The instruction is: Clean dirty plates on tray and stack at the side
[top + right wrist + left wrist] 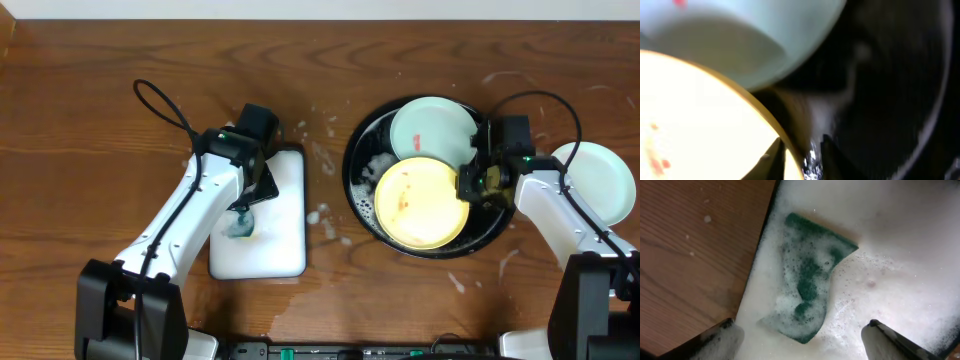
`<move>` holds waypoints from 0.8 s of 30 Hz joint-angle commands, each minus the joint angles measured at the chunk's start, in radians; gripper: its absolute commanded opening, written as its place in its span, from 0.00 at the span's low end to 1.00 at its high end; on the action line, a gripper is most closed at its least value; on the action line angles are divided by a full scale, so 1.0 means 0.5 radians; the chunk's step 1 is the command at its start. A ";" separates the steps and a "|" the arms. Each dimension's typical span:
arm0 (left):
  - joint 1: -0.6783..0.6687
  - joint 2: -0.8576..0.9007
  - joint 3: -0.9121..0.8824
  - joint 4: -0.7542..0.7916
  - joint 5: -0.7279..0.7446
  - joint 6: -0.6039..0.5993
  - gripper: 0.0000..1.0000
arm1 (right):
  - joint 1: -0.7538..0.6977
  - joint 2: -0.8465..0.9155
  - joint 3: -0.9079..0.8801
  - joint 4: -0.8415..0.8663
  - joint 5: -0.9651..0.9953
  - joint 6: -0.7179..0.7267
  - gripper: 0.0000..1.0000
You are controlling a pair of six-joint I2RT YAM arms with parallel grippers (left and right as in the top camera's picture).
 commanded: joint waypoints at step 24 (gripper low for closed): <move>0.006 0.005 -0.007 -0.011 -0.002 0.012 0.83 | -0.237 0.121 0.346 0.292 -0.238 -0.058 0.37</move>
